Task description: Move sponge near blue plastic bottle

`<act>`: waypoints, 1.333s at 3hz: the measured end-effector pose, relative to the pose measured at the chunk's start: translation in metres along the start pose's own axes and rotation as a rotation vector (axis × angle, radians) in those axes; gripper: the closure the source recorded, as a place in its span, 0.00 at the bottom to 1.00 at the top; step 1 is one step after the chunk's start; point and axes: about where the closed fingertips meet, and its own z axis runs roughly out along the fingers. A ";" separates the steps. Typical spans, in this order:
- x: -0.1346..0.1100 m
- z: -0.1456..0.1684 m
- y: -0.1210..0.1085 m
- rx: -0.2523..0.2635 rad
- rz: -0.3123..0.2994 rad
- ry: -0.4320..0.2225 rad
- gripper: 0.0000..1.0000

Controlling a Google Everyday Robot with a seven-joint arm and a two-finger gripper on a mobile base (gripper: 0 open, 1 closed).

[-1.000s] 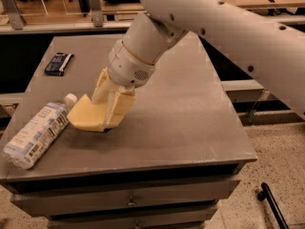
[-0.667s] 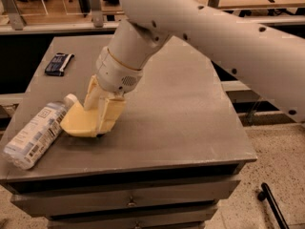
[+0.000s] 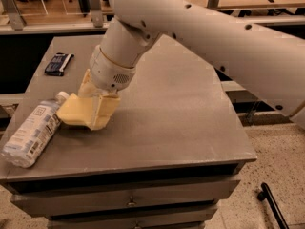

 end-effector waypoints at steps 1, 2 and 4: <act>0.010 -0.009 -0.010 0.031 0.026 0.019 0.00; 0.036 -0.030 -0.029 0.084 0.094 0.051 0.00; 0.108 -0.094 -0.082 0.164 0.165 0.069 0.00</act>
Offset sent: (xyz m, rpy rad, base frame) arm 0.0942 -0.0628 0.0215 -0.0353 -0.0620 -0.2628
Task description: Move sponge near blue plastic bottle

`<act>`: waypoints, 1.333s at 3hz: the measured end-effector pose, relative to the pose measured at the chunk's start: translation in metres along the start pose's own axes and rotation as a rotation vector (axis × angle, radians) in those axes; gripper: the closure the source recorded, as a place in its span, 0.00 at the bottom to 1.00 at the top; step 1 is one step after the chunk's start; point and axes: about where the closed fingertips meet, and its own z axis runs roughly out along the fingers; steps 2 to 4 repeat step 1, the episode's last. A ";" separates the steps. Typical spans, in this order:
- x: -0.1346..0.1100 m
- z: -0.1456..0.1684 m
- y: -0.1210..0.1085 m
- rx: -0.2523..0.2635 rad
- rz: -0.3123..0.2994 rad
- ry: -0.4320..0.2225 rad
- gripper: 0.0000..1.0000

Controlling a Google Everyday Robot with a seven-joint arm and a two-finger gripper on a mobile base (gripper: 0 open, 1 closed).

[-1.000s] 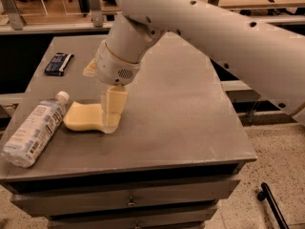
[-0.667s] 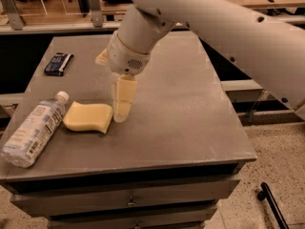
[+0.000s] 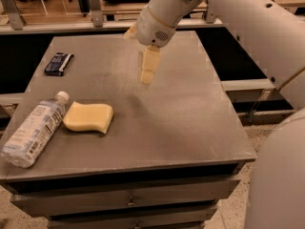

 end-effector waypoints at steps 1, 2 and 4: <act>0.011 -0.023 -0.020 0.045 0.007 -0.005 0.00; 0.011 -0.023 -0.020 0.045 0.007 -0.005 0.00; 0.011 -0.023 -0.020 0.045 0.007 -0.005 0.00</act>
Offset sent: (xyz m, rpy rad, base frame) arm 0.0000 0.0000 0.0000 0.0000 0.0000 0.0000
